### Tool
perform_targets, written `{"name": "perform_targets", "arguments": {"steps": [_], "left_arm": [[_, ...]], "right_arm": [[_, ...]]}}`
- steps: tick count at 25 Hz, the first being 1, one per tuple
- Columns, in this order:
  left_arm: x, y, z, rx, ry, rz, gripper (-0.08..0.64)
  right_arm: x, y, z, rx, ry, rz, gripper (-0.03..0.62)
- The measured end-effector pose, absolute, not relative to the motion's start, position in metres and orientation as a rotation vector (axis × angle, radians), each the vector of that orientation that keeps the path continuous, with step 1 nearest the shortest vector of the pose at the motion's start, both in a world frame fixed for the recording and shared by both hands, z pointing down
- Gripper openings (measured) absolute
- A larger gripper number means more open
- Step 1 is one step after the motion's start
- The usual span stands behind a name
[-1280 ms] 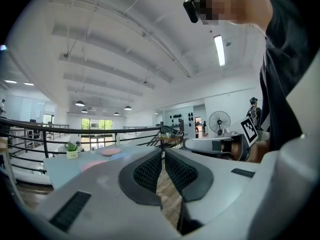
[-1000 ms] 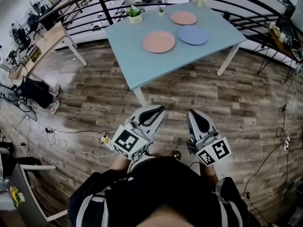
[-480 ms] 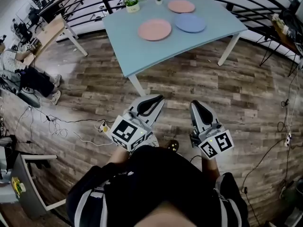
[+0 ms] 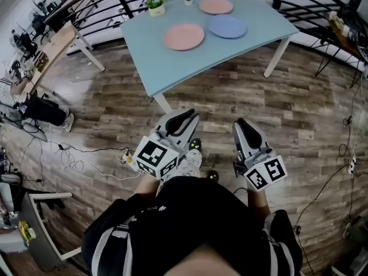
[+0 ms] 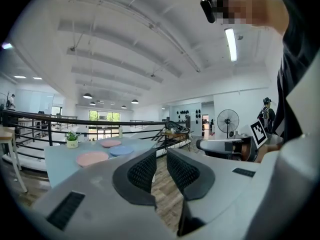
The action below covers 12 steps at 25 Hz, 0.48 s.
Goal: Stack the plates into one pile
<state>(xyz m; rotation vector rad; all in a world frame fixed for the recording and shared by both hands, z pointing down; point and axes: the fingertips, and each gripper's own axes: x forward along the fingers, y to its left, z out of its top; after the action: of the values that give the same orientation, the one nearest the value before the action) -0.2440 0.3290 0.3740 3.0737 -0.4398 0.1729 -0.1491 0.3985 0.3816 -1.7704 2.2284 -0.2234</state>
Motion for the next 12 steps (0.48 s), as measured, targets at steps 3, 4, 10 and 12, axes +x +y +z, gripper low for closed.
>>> {"name": "perform_targets", "arguments": {"steps": [3, 4, 10, 12], "left_arm": [[-0.236, 0.313, 0.374, 3.076, -0.443, 0.156, 0.08], [-0.233, 0.308, 0.373, 3.079, -0.44, 0.149, 0.08], [-0.213, 0.271, 0.371, 3.056, -0.411, 0.094, 0.08], [-0.208, 0.254, 0.372, 3.051, -0.421, 0.091, 0.08]], "right_arm": [[-0.139, 0.386, 0.378, -1.764, 2.203, -0.226, 0.057], [-0.136, 0.381, 0.377, -1.765, 2.202, -0.226, 0.058], [-0.118, 0.342, 0.372, -1.784, 2.222, -0.223, 0.063], [-0.112, 0.326, 0.371, -1.786, 2.229, -0.226, 0.065]]}}
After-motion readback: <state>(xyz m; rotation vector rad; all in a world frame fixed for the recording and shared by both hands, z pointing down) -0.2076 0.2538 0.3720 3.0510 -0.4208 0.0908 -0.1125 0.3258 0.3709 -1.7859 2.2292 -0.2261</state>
